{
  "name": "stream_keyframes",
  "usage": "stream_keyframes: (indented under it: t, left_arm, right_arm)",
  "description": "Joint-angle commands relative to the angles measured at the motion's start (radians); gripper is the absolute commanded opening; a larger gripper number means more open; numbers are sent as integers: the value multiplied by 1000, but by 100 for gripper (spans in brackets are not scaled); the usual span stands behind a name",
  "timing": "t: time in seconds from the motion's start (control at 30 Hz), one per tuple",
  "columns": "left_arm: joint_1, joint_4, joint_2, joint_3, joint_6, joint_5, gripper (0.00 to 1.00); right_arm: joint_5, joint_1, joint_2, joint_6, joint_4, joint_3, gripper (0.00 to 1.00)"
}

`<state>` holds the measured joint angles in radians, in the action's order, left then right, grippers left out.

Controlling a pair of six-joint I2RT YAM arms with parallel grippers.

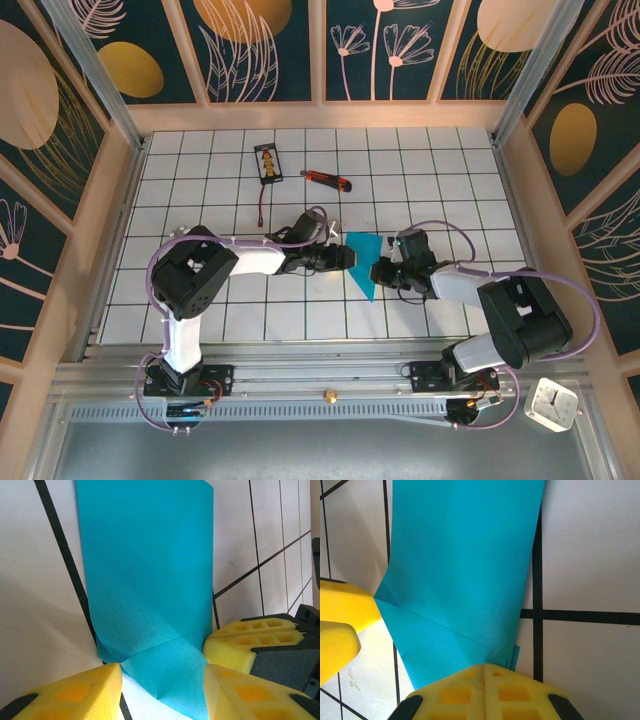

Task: Fold a paper plane with a square sheet of paper (pick it up from the middle)
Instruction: Move the paper to the center of the table.

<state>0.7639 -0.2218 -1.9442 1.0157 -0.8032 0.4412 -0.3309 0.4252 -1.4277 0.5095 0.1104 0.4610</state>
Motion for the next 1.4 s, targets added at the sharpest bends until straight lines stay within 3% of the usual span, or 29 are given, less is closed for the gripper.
stream_keyframes:
  t: [0.0,0.43,0.8,1.1,1.37]
  left_arm:
    - [-11,-22,-20,18,-35,3,47]
    - [-24,-56,-43,3,-104,27,41]
    - [-23,-42,-58,30,-88,41,21]
    - [-26,9,-10,21,-32,-53,0]
    - [-26,91,165,-134,-31,-190,0]
  right_arm:
    - [52,5,-2,-14,-43,-36,7]
    - [50,5,-8,-16,-43,-36,7]
    - [52,4,-6,-16,-43,-39,6]
    - [27,5,-3,-42,-41,-14,10]
    - [-86,74,118,-76,36,30,20]
